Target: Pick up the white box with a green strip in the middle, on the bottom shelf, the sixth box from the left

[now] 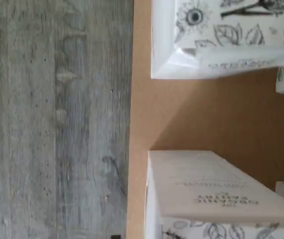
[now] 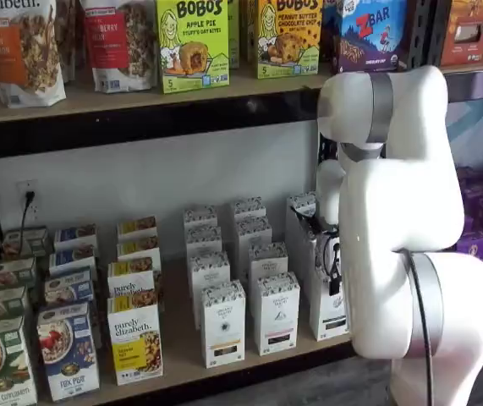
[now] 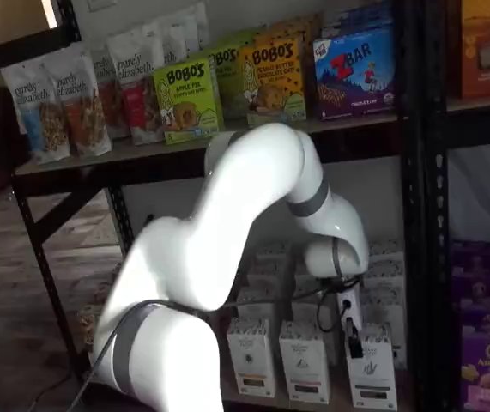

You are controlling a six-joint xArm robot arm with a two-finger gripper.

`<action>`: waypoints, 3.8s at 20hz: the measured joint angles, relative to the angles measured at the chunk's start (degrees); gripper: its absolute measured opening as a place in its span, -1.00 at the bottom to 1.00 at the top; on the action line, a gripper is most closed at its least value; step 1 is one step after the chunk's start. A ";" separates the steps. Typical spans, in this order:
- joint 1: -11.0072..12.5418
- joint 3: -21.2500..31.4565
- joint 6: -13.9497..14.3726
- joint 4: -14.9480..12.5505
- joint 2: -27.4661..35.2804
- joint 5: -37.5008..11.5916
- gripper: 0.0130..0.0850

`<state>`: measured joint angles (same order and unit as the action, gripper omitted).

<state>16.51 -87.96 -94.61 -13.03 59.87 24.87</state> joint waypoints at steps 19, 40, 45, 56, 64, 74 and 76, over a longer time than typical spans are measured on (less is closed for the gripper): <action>0.12 -2.85 -0.45 0.31 2.53 0.28 0.56; -0.03 -2.35 1.24 -1.46 1.55 1.63 0.00; -0.14 0.46 4.18 -4.49 0.03 -0.75 0.00; -1.85 19.48 14.68 -13.17 -12.99 -3.23 0.00; -3.80 35.49 23.59 -20.05 -25.56 -5.20 0.00; -9.08 46.87 18.32 -9.27 -39.44 -1.70 0.00; -10.15 48.49 18.07 -8.02 -42.25 -0.86 0.00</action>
<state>6.36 -39.47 -76.54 -21.05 17.62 24.01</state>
